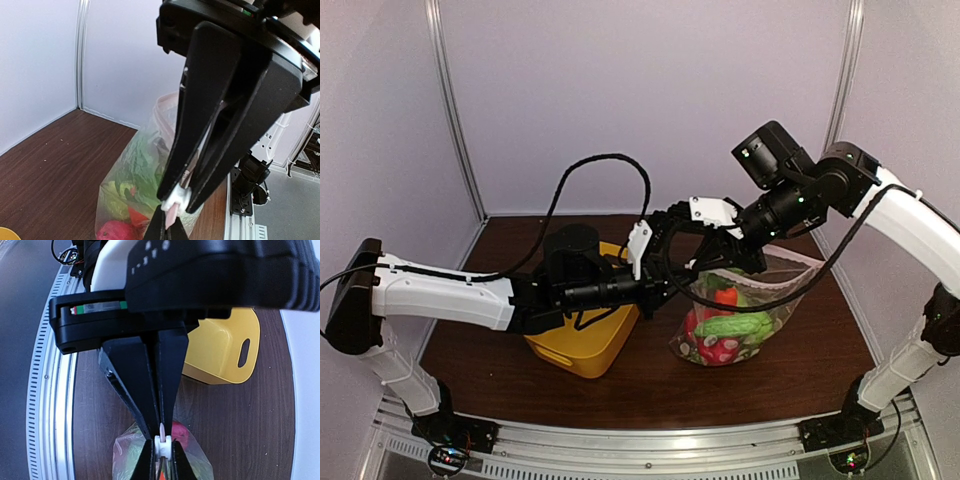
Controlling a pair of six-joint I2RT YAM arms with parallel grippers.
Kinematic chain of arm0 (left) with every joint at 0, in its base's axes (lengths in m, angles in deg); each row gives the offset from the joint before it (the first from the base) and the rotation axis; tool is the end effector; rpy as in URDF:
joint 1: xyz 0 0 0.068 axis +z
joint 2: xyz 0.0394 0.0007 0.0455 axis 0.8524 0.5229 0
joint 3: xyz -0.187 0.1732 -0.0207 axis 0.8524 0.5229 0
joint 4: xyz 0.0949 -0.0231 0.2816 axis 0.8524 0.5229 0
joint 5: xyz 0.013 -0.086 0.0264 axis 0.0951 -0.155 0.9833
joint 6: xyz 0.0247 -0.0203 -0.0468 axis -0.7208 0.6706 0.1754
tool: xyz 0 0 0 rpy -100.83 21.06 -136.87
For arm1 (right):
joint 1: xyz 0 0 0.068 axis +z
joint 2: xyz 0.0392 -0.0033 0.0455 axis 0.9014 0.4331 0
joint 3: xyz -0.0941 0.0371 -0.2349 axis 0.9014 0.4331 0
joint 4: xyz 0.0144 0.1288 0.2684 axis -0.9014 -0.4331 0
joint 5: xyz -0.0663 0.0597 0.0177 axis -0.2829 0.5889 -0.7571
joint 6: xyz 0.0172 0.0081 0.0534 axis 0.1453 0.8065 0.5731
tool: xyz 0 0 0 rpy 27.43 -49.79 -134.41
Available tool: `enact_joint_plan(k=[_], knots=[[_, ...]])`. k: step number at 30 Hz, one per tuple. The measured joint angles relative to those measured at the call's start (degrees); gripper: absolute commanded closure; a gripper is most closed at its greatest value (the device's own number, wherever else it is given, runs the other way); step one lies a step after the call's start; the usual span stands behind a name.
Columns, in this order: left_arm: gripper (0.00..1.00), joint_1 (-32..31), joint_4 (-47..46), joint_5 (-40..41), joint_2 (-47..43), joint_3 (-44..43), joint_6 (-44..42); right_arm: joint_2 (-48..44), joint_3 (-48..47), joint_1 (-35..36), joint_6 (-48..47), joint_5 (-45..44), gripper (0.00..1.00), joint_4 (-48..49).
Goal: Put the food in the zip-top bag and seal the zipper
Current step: Zip the zipper on the zipper food storage bag.
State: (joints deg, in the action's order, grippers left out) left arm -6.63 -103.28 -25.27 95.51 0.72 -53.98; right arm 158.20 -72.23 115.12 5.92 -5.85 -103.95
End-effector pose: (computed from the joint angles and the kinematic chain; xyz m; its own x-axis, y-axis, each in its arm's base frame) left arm 0.1656 -0.3731 0.2536 -0.3130 -0.0253 -0.9494 0.9144 0.2621 -0.3085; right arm 0.1978 0.2667 0.4020 0.1474 -0.7141 -0.6844 -0.9867 -0.0585 -0.1514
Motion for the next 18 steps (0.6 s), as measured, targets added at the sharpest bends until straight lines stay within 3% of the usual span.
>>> enact_joint_plan(k=[10, 18], knots=[[1.0, 0.0, -0.26, 1.68, 0.0, 0.02, 0.0, 0.0, -0.48, -0.35, 0.11, -2.75, 0.97, -0.13], [1.0, 0.31, -1.36, 4.37, -2.25, 2.73, -0.37, -0.35, -0.92, -4.55, -1.51, -1.68, 0.96, -2.45]])
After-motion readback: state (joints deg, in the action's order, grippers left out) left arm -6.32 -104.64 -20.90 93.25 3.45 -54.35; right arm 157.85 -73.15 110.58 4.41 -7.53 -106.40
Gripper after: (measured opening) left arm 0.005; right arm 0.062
